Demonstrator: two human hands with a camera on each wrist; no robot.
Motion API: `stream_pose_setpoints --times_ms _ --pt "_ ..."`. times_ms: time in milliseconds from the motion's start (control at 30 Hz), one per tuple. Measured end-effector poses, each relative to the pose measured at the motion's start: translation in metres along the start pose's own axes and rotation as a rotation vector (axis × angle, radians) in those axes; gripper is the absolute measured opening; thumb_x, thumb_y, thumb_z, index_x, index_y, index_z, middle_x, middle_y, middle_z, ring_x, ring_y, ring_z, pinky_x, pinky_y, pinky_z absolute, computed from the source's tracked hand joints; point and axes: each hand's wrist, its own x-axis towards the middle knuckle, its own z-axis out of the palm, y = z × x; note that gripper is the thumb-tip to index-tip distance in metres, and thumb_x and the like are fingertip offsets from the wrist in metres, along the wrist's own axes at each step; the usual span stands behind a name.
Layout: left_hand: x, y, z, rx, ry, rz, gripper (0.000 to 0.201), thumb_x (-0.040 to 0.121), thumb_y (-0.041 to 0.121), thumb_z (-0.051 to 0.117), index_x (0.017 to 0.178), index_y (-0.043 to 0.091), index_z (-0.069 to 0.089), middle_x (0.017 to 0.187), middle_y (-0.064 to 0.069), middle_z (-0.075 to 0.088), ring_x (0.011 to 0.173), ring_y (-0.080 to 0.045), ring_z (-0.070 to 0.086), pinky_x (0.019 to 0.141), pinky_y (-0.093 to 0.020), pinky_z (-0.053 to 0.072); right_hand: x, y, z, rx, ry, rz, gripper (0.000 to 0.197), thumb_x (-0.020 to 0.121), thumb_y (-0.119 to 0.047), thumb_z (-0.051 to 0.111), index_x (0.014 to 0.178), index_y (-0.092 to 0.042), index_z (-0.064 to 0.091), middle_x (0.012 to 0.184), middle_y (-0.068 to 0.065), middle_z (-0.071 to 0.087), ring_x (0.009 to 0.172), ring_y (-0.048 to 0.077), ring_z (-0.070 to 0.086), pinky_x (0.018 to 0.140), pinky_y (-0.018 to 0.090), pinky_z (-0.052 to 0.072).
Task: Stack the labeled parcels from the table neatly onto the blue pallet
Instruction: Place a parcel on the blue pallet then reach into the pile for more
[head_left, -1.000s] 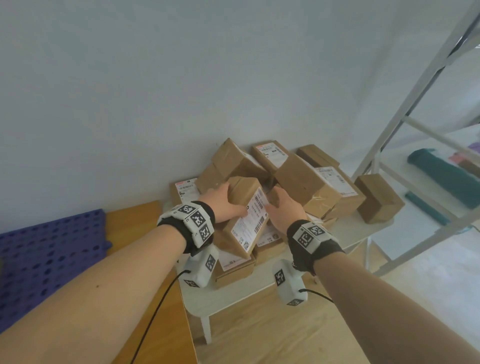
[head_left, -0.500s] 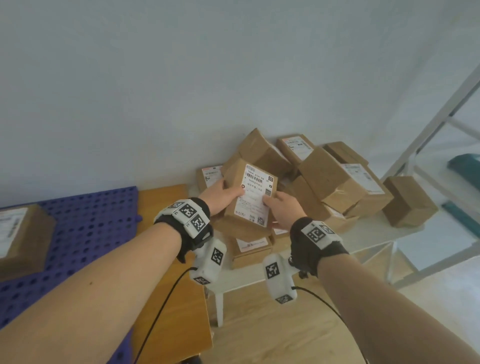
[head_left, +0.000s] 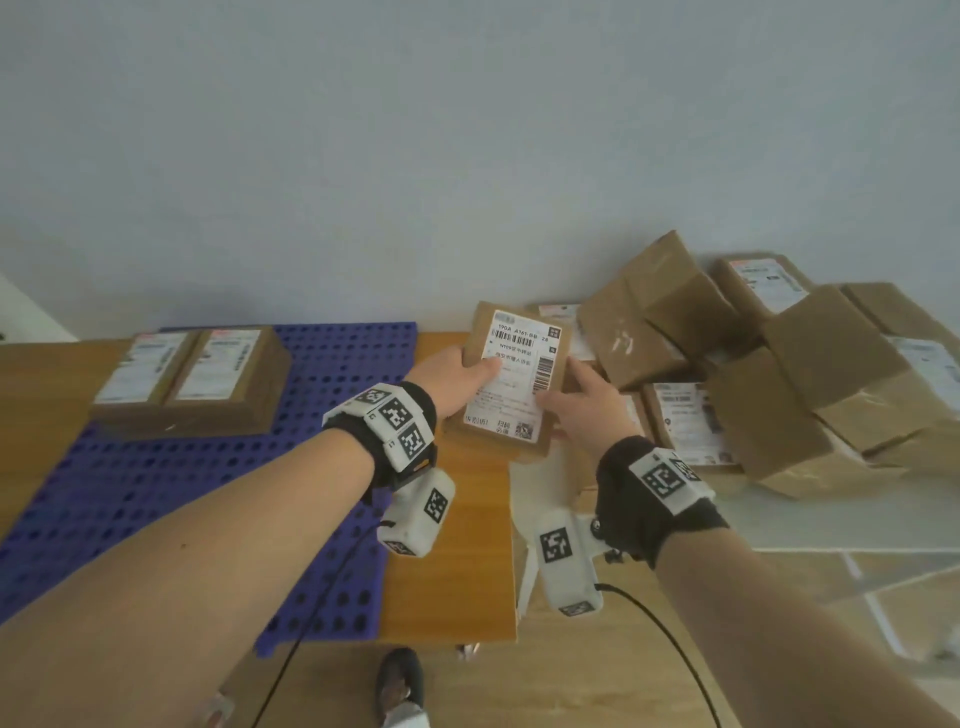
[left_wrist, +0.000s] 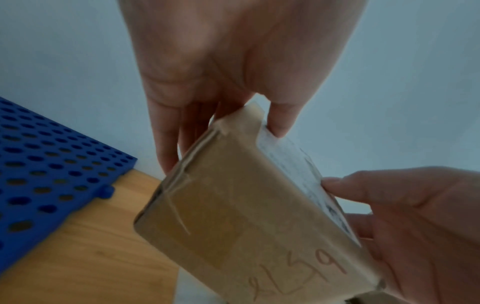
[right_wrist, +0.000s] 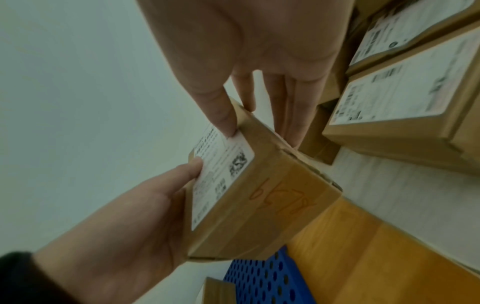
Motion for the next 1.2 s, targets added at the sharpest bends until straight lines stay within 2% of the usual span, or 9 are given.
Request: stream_pose_setpoints --times_ms 133,233,333,433,500,767,833,967,1200 --pt "0.000 -0.024 -0.024 0.121 0.031 -0.002 0.043 0.095 0.049 0.042 0.113 0.012 0.055 0.106 0.001 0.062 0.090 -0.017 0.059 0.071 -0.026 0.047 0.001 -0.012 0.030 -0.088 -0.009 -0.035 0.066 0.085 -0.010 0.063 0.144 -0.021 0.035 0.117 0.000 0.065 0.090 0.013 0.065 0.080 0.034 0.057" --pt "0.002 -0.043 -0.045 0.150 0.041 -0.011 0.054 0.093 0.054 0.041 0.120 0.009 0.055 0.114 -0.004 0.064 0.097 -0.020 0.062 0.081 -0.034 0.052 0.002 -0.027 0.053 -0.141 -0.009 -0.041 0.075 0.086 -0.012 0.063 0.149 -0.021 0.023 0.122 0.002 0.062 0.088 0.013 0.061 0.077 0.029 0.054" --pt "0.003 -0.070 -0.075 0.134 0.063 0.000 0.048 0.094 0.051 0.042 0.112 0.010 0.060 0.110 -0.005 0.066 0.096 -0.021 0.064 0.085 -0.036 0.053 0.006 -0.044 0.088 -0.171 -0.009 -0.043 0.078 0.087 -0.013 0.063 0.150 -0.020 0.019 0.116 0.002 0.063 0.091 0.015 0.063 0.082 0.032 0.055" --pt "0.011 -0.101 -0.109 0.130 0.074 0.014 0.045 0.095 0.048 0.043 0.108 0.010 0.061 0.107 -0.004 0.068 0.093 -0.021 0.065 0.082 -0.036 0.054 0.012 -0.063 0.129 -0.177 -0.011 -0.040 0.072 0.088 -0.011 0.062 0.148 -0.019 0.025 0.090 -0.009 0.057 0.073 0.005 0.058 0.060 0.016 0.048" --pt "0.018 -0.122 -0.132 0.136 0.056 0.023 0.043 0.095 0.046 0.044 0.111 0.011 0.061 0.109 -0.003 0.068 0.095 -0.021 0.065 0.084 -0.038 0.054 0.017 -0.076 0.158 -0.191 0.004 -0.040 0.067 0.088 -0.009 0.061 0.147 -0.018 0.029 0.086 -0.010 0.055 0.068 0.004 0.056 0.051 0.012 0.042" --pt "0.052 -0.189 -0.204 0.194 0.011 0.067 0.037 0.094 0.038 0.049 0.121 0.013 0.055 0.117 -0.007 0.065 0.098 -0.026 0.065 0.086 -0.038 0.053 0.040 -0.109 0.253 -0.244 0.062 -0.004 0.062 0.089 -0.008 0.057 0.145 -0.018 0.033 0.124 0.006 0.062 0.087 0.016 0.062 0.062 0.019 0.049" --pt "0.060 -0.198 -0.215 0.234 -0.001 0.081 0.039 0.094 0.034 0.050 0.125 0.011 0.050 0.122 -0.009 0.062 0.103 -0.028 0.063 0.088 -0.039 0.052 0.044 -0.114 0.266 -0.253 0.067 0.015 0.058 0.091 -0.008 0.056 0.144 -0.018 0.035 0.125 0.006 0.061 0.087 0.014 0.059 0.058 0.017 0.046" --pt "0.072 -0.209 -0.226 0.260 -0.042 0.120 0.043 0.094 0.035 0.051 0.129 0.011 0.044 0.121 -0.008 0.061 0.098 -0.026 0.064 0.085 -0.037 0.052 0.054 -0.118 0.283 -0.265 0.103 0.062 0.052 0.091 -0.008 0.053 0.141 -0.017 0.041 0.128 0.005 0.060 0.089 0.014 0.057 0.070 0.023 0.047" --pt "0.079 -0.219 -0.229 0.271 -0.122 0.120 0.030 0.094 0.028 0.051 0.118 0.009 0.053 0.111 -0.010 0.065 0.086 -0.024 0.065 0.077 -0.034 0.054 0.072 -0.105 0.295 -0.324 0.063 0.142 0.057 0.091 -0.008 0.048 0.145 -0.022 0.037 0.128 0.003 0.060 0.089 0.015 0.058 0.065 0.020 0.047"
